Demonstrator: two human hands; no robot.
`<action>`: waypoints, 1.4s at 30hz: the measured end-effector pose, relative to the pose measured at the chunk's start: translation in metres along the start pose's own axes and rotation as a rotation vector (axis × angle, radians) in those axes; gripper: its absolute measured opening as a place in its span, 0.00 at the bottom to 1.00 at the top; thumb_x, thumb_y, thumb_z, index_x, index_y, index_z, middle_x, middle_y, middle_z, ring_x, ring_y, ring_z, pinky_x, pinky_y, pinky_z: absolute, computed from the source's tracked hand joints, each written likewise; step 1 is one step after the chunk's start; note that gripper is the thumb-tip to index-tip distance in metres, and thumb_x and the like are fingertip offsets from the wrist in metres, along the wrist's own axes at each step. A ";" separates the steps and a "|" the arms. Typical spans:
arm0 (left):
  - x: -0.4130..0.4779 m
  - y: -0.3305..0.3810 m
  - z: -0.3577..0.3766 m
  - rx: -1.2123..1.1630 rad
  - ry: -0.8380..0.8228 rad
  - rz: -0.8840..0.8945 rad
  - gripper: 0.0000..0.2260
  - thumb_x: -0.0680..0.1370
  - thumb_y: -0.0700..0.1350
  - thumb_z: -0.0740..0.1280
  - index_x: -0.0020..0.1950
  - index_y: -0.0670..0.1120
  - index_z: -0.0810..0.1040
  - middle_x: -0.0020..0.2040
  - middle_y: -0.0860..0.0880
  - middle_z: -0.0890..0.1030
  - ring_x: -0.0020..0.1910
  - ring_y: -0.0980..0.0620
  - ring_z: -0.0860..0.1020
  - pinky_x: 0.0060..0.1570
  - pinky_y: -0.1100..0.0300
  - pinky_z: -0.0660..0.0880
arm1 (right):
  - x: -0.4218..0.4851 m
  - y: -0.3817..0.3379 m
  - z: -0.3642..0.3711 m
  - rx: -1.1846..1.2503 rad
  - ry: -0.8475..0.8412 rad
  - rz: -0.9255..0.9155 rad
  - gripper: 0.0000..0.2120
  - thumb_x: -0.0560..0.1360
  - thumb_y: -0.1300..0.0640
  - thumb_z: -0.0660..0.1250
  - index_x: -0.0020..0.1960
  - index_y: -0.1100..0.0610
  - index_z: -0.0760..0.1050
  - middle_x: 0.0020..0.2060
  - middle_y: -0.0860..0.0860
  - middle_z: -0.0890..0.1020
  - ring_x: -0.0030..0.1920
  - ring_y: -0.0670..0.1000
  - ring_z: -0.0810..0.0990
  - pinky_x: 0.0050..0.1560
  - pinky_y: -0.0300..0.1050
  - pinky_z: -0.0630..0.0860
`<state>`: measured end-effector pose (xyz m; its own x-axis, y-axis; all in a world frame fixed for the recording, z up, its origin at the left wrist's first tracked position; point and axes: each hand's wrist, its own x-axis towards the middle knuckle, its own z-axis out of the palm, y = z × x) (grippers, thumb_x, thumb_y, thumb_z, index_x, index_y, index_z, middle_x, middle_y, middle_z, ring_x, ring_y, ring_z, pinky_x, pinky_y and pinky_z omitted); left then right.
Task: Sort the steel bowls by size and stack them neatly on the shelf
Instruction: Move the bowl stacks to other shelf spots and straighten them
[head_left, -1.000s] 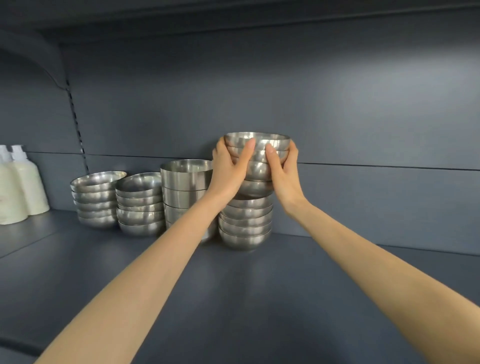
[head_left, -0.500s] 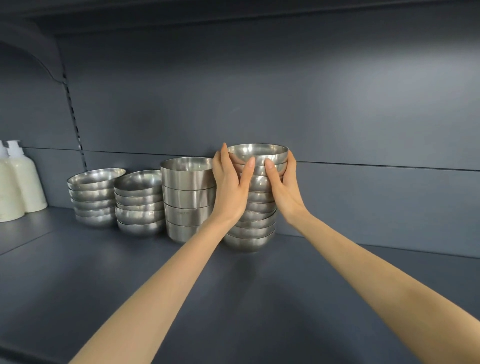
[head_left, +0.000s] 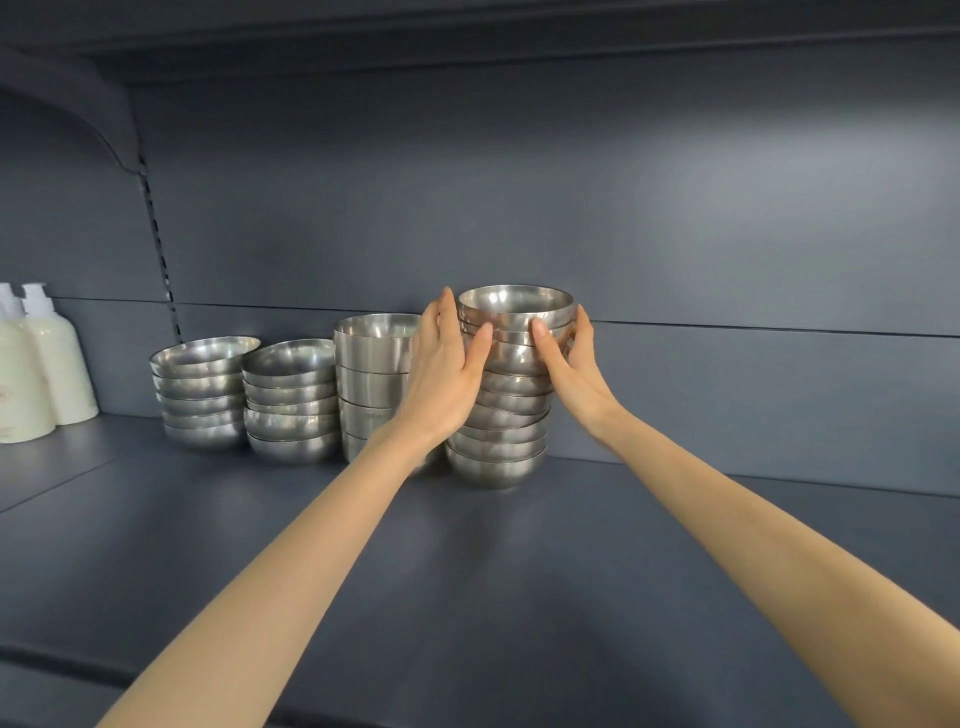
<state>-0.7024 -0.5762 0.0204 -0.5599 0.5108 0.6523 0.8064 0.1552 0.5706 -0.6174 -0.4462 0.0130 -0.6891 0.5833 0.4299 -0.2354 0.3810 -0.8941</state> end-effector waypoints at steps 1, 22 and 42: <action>-0.006 -0.004 -0.007 0.089 -0.026 0.020 0.29 0.83 0.54 0.52 0.79 0.43 0.46 0.79 0.45 0.51 0.77 0.48 0.50 0.73 0.58 0.49 | -0.003 -0.003 -0.005 -0.053 -0.002 0.012 0.43 0.76 0.41 0.62 0.78 0.53 0.39 0.77 0.48 0.53 0.75 0.46 0.56 0.71 0.39 0.55; -0.111 -0.008 -0.042 0.730 -0.418 0.184 0.48 0.63 0.73 0.32 0.78 0.52 0.57 0.77 0.51 0.58 0.76 0.47 0.56 0.73 0.42 0.48 | -0.196 -0.031 -0.101 -1.337 -0.025 0.135 0.46 0.67 0.24 0.46 0.78 0.47 0.46 0.77 0.46 0.51 0.77 0.49 0.45 0.76 0.59 0.45; -0.170 0.204 0.098 0.607 -0.513 0.338 0.51 0.58 0.75 0.27 0.79 0.56 0.46 0.80 0.53 0.49 0.78 0.47 0.48 0.75 0.44 0.44 | -0.388 -0.078 -0.336 -1.530 0.310 0.500 0.45 0.67 0.24 0.44 0.78 0.45 0.43 0.78 0.44 0.48 0.78 0.50 0.43 0.75 0.58 0.45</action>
<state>-0.4238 -0.5488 -0.0231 -0.2343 0.9069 0.3501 0.9582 0.2762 -0.0741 -0.1007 -0.4613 -0.0418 -0.2840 0.9007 0.3287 0.9426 0.3251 -0.0764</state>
